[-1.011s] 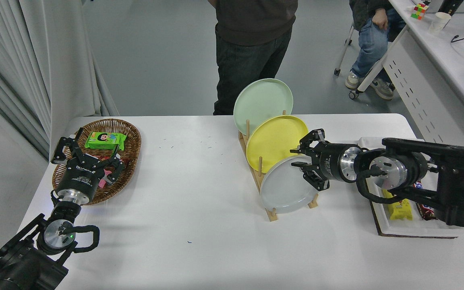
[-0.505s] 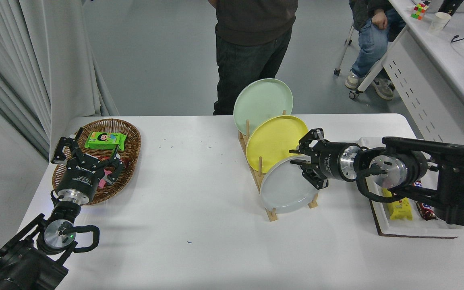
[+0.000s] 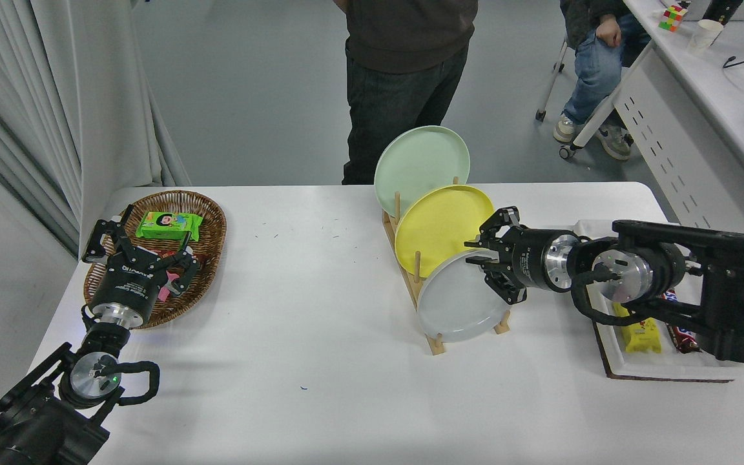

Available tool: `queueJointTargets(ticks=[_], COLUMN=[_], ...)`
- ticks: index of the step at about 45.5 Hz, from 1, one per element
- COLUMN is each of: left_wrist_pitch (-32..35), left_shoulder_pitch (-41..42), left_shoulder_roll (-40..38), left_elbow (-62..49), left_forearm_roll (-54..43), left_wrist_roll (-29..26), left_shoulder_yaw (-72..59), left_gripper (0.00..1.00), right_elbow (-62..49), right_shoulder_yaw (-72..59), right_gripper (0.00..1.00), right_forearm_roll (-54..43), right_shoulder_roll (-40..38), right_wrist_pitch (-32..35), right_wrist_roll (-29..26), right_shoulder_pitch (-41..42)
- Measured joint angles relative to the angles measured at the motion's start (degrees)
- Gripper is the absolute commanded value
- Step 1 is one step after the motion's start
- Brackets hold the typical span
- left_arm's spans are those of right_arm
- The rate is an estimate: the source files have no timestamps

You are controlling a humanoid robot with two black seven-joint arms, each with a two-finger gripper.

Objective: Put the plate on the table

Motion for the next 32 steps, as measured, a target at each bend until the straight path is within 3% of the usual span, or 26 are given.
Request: queueJointTargets(ticks=[32], left_wrist_pitch=[0.0], left_shoulder_pitch=[0.0], left_shoulder_roll=[0.0], left_elbow=[0.0], left_forearm_roll=[0.0], left_wrist_roll=[0.0], left_shoulder_yaw=[0.0], left_gripper=[0.98], right_elbow=[0.05], right_shoulder_yaw=[-0.01], right_gripper=[0.17], right_forearm_roll=[1.78], right_shoulder_roll=[-0.2], right_wrist_pitch=[-0.08], right_wrist_roll=[-0.15], right_shoulder_pitch=[0.26])
